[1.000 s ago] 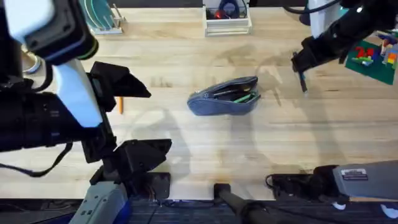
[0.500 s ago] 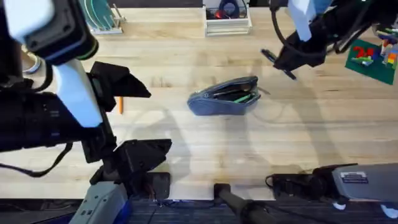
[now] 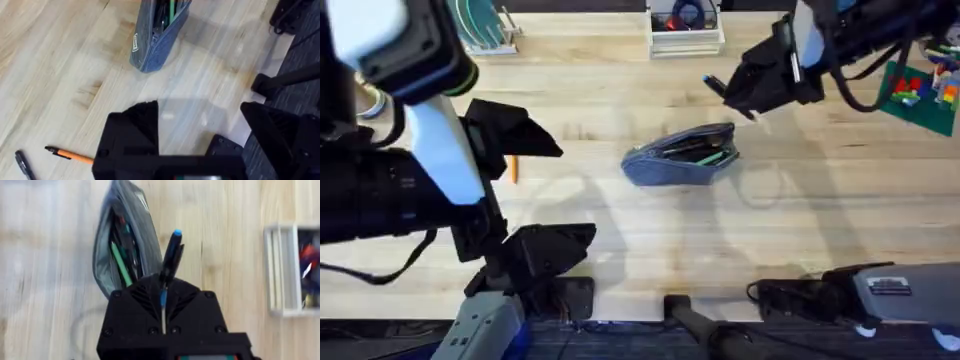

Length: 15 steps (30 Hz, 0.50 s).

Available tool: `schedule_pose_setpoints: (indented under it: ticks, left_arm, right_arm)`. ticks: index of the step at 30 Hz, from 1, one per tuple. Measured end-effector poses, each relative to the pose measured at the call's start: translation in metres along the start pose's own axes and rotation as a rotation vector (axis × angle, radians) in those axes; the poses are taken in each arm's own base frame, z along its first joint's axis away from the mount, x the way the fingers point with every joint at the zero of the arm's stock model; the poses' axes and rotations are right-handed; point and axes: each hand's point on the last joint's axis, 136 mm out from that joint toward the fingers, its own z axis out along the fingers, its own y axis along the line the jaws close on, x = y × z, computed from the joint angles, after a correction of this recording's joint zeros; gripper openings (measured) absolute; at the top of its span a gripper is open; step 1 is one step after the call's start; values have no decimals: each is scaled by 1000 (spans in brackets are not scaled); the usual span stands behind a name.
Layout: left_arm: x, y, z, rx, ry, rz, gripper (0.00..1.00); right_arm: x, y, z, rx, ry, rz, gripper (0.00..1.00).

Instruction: Unzip the bag, pick up the pens from the table one at a time and place them inside, then zip the bag closed.

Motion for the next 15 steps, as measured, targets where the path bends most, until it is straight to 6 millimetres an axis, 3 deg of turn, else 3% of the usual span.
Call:
schedule_pose_setpoints:
  ticks: [7, 15]
  left_arm:
    - [0, 0, 0, 0, 0, 0, 995]
    - [0, 0, 0, 0, 0, 0, 995]
  right_arm:
    - [-22, 6, 2, -26, -107, -96, 33]
    - [-29, 22, 3, -82, -139, -147, 33]
